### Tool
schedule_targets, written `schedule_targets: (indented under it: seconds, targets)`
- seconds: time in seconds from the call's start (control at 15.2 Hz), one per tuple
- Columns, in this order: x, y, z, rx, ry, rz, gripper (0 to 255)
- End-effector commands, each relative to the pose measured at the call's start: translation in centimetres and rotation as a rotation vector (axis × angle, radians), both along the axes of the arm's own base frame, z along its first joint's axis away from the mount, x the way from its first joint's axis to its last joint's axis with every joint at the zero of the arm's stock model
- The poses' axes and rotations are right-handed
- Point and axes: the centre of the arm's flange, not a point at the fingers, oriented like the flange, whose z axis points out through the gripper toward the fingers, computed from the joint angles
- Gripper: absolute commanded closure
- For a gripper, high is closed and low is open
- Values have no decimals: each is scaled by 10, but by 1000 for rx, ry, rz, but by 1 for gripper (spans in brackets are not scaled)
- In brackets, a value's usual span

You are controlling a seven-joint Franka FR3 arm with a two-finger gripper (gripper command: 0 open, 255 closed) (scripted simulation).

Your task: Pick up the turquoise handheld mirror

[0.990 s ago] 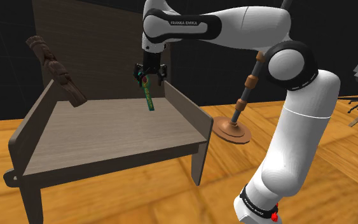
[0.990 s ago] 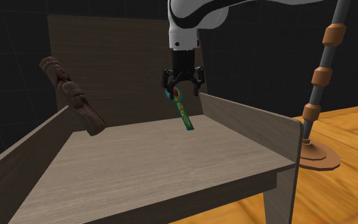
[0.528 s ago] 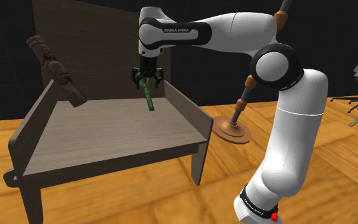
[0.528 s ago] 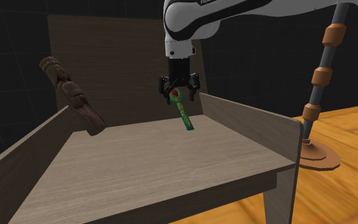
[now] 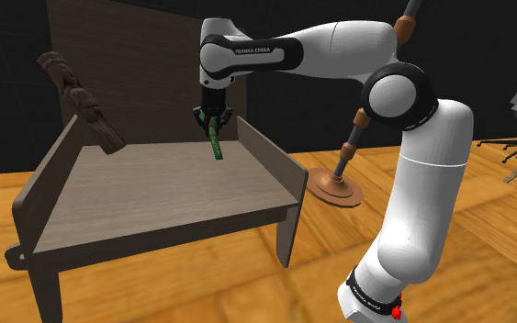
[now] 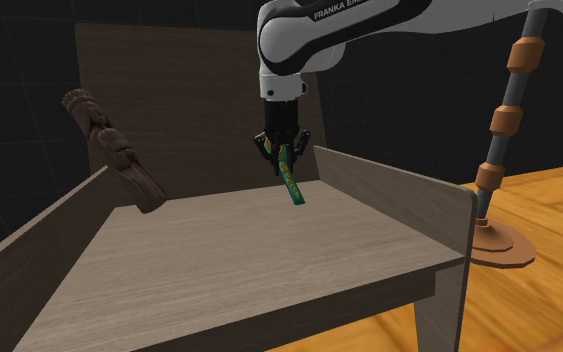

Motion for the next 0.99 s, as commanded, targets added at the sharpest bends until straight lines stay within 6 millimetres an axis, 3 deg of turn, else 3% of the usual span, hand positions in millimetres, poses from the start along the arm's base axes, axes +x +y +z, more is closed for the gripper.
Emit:
schedule_targets:
  seconds: [0.0, 0.33, 0.92]
  targets:
    - [0, 0, 0, 0, 0, 0, 255]
    - [0, 0, 0, 0, 0, 0, 255]
    - [0, 0, 47, 0, 0, 0, 255]
